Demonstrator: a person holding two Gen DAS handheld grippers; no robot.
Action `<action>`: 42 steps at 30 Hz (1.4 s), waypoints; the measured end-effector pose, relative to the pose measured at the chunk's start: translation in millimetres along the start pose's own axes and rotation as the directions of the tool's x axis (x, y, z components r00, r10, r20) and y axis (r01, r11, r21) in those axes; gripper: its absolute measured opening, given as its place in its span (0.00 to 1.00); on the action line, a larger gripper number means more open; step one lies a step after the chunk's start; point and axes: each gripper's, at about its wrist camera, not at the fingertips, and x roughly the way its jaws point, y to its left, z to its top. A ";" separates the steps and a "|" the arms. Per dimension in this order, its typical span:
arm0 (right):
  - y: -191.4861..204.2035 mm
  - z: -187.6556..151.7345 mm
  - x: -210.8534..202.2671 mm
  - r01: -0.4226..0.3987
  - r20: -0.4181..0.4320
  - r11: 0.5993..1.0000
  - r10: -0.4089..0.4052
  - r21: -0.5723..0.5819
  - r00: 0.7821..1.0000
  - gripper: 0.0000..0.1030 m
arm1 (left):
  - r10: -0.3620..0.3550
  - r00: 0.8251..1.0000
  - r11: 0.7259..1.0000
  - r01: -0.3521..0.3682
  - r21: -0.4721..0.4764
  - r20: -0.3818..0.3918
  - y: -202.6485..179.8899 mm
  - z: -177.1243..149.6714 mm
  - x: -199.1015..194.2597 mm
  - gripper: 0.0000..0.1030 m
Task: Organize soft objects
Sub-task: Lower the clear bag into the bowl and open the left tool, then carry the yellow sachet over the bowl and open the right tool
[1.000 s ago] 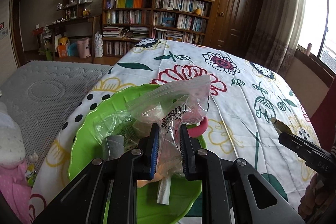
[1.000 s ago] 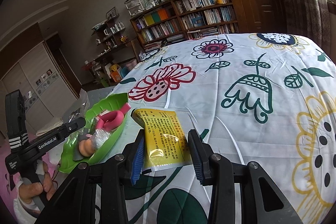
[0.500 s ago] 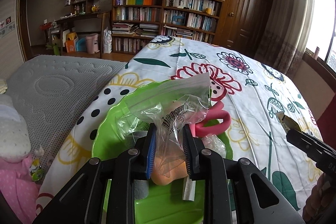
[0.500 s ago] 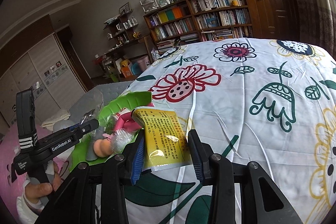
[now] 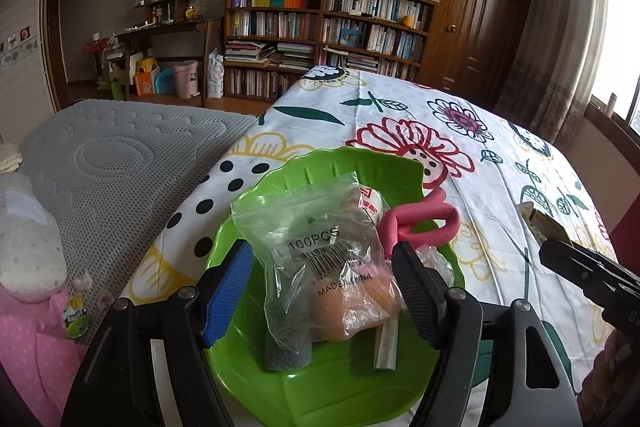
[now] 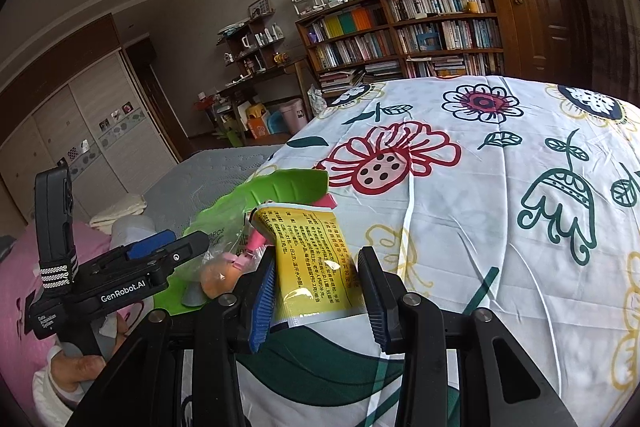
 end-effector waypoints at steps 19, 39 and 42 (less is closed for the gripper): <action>48.6 12.2 34.7 -0.079 -0.036 0.991 0.076 -0.112 0.997 0.41 | 0.036 0.999 0.999 -0.036 -0.004 0.029 14.7 -1.3 -19.8 0.78; 69.1 8.7 75.0 -0.079 -0.098 0.978 0.061 -0.191 0.993 0.56 | 0.098 0.995 0.995 -0.098 -0.030 0.030 33.8 -1.7 -22.1 0.78; 68.6 6.9 75.6 -0.080 -0.107 0.978 0.061 -0.192 0.992 0.57 | 0.104 0.994 0.994 -0.103 -0.034 0.027 35.9 -1.9 -20.8 0.78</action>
